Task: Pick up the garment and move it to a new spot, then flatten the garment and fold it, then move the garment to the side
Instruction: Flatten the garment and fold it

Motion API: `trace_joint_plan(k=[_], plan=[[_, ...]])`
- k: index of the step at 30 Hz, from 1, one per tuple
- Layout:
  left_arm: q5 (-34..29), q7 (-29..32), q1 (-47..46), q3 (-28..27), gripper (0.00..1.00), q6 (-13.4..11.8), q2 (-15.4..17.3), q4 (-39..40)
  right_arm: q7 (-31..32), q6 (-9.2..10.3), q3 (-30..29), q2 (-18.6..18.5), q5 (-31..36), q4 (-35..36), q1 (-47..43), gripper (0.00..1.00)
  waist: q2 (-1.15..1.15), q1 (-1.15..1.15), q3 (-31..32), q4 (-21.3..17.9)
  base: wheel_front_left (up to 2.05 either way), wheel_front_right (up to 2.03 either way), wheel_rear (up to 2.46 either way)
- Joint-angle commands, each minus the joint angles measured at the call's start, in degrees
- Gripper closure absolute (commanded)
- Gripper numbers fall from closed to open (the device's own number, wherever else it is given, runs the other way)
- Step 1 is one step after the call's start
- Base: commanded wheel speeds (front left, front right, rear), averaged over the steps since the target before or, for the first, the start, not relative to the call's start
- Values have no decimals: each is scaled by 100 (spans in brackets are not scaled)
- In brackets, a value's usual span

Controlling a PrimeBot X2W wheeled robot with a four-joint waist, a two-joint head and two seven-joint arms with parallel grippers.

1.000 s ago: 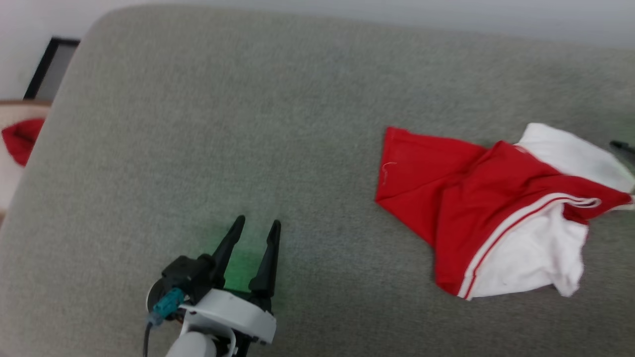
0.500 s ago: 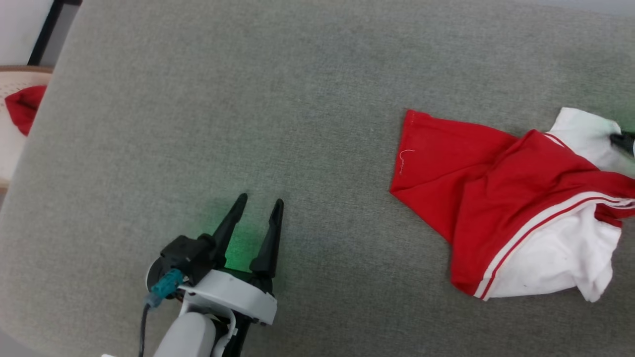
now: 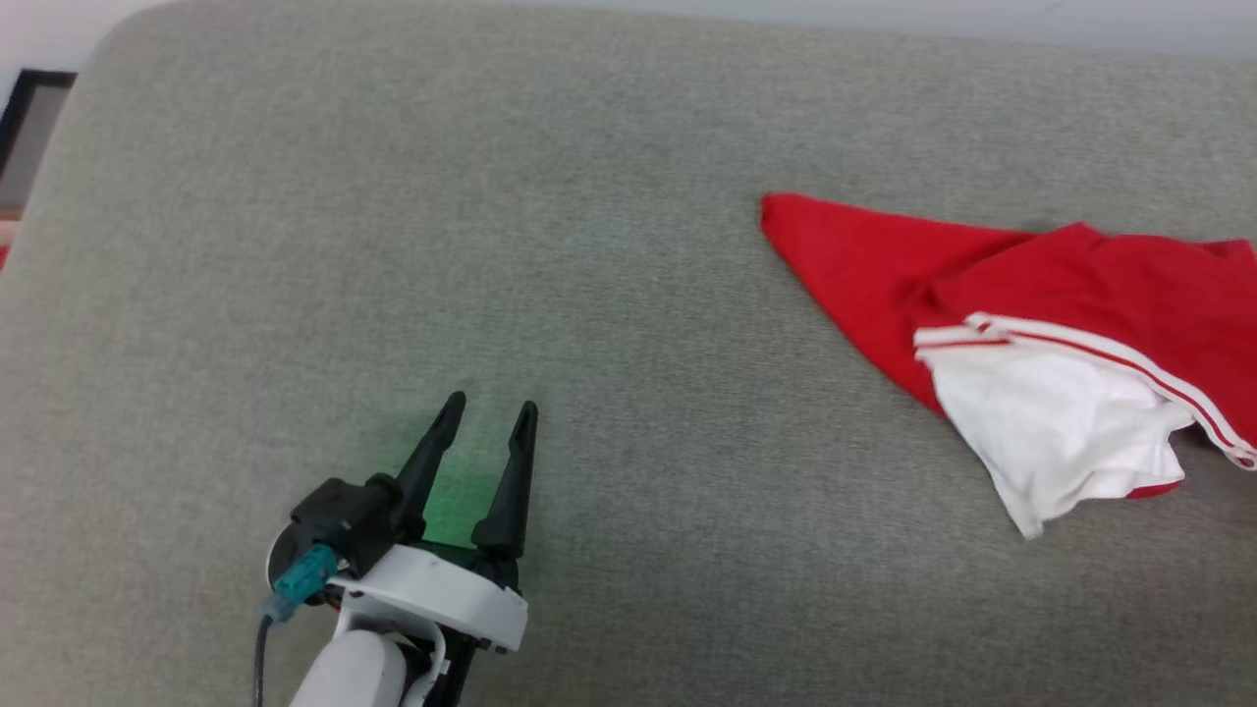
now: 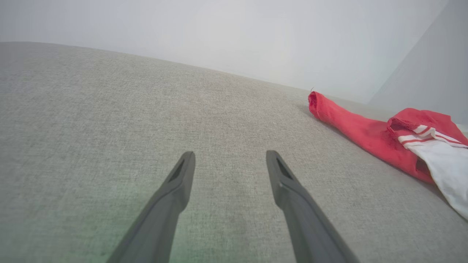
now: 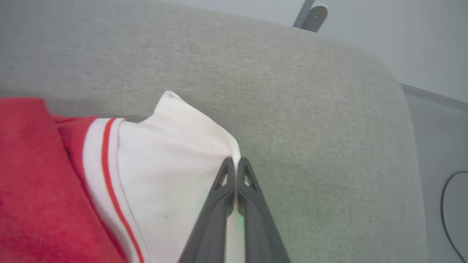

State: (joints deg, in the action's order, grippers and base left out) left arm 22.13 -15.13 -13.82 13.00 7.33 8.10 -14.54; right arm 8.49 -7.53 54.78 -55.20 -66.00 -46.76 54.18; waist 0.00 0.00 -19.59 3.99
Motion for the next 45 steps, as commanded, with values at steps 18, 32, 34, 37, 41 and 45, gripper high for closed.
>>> trace_joint_plan(k=[18,32,34,37,41,45], plan=[[266,1,-376,463,0,19,635,-225,-2129,8,-667,1154,-320,-2102,-786,0,0,0,596,-544,0,0,0],[2254,3417,-2026,2182,0,17,1321,150,-2373,7,-2268,1825,648,701,-1996,0,0,0,1059,-1473,0,0,0],[2786,4359,-2356,2475,0,17,1246,12,-2372,7,-2639,2034,883,1108,-2421,0,0,0,1056,-1619,0,0,0],[3359,5200,-2778,2627,0,17,1011,-368,-2374,6,-3100,2312,1240,1679,-2843,0,0,0,967,-1887,0,0,0],[3469,5663,-3314,2830,0,17,726,-926,-2375,6,-3564,2563,1709,2191,-3222,0,0,0,753,-2279,0,0,0],[3475,5659,-3661,2983,0,17,450,-1542,-2291,6,-3945,2798,2078,2585,-3410,0,0,0,572,-2609,0,0,0]])
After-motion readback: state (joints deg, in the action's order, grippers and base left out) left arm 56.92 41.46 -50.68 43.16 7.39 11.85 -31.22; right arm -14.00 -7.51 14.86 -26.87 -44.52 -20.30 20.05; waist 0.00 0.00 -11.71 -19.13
